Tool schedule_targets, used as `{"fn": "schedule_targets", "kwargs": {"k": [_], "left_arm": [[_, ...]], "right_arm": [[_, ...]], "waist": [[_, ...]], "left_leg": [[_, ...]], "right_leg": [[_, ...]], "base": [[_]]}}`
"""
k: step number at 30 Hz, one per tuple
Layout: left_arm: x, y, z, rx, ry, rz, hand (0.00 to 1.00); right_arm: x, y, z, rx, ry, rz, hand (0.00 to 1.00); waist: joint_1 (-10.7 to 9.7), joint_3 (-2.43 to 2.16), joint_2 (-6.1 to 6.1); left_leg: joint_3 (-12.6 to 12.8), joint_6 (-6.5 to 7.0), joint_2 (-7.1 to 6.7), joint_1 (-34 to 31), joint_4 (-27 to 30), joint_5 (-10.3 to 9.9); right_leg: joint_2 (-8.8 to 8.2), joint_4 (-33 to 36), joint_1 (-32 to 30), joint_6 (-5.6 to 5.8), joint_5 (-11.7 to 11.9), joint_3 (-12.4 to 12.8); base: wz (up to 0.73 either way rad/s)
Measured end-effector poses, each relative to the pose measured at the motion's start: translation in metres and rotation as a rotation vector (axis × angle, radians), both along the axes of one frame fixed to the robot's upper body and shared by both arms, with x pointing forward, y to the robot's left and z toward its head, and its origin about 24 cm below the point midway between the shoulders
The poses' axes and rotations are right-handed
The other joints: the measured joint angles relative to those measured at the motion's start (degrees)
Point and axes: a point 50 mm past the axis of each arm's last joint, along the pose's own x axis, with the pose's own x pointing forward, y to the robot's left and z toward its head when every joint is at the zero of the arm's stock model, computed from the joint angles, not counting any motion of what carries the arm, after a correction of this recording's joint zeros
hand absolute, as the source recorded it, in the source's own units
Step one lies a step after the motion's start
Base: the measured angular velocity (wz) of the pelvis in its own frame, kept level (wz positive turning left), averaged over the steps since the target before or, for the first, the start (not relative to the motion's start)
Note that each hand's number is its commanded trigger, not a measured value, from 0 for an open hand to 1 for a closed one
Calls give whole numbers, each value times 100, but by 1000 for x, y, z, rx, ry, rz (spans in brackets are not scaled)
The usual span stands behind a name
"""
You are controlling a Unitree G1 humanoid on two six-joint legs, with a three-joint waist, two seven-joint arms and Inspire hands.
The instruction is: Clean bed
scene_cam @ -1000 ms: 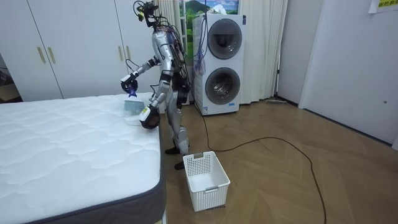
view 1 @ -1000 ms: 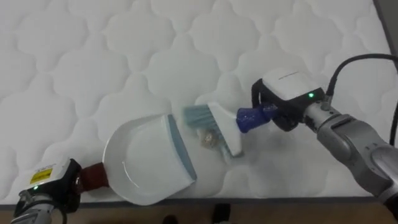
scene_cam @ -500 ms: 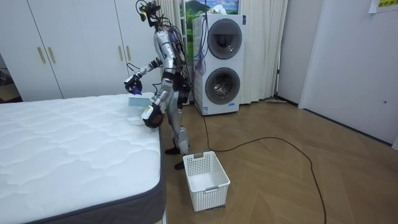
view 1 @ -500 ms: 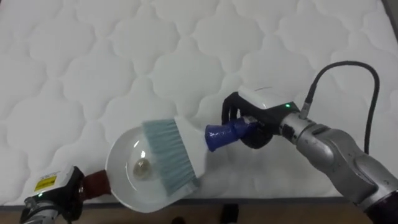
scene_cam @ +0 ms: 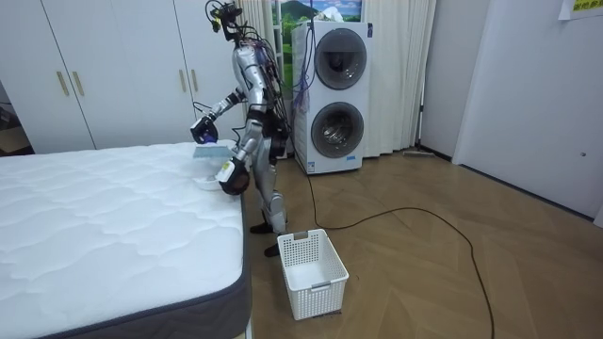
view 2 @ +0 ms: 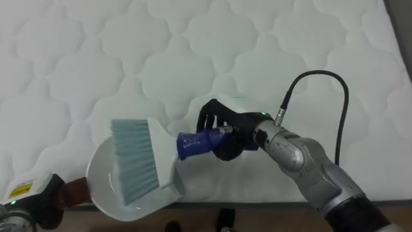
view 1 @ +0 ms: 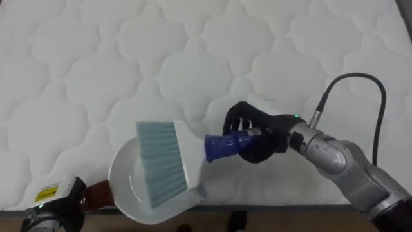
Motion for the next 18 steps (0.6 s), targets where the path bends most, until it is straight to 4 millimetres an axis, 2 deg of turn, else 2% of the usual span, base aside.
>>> {"fn": "schedule_targets", "kwargs": {"k": [7,13,18], "left_arm": [[-7,-1,-5,-12,-14,24,100],[-10,-5,-5,-21,-76,33,100],[-3,-10,0,-52,-215,95,100]], "right_arm": [[-3,-13,-10,112,73,-88,100],[-7,-58,-18,294,24,-388,100],[-21,-103,-28,449,-40,-717,100]], "waist": [[-129,2,-5],[-190,5,-5],[-359,7,-12]], "left_leg": [[-9,2,-2,-9,-15,-1],[-4,24,22,130,-25,-15],[-40,36,8,240,-92,-16]], "right_leg": [[-2,-10,6,13,-8,-8],[-13,-6,149,54,-40,1],[-15,-26,251,81,-62,-5]], "base": [[1],[1],[0]]}}
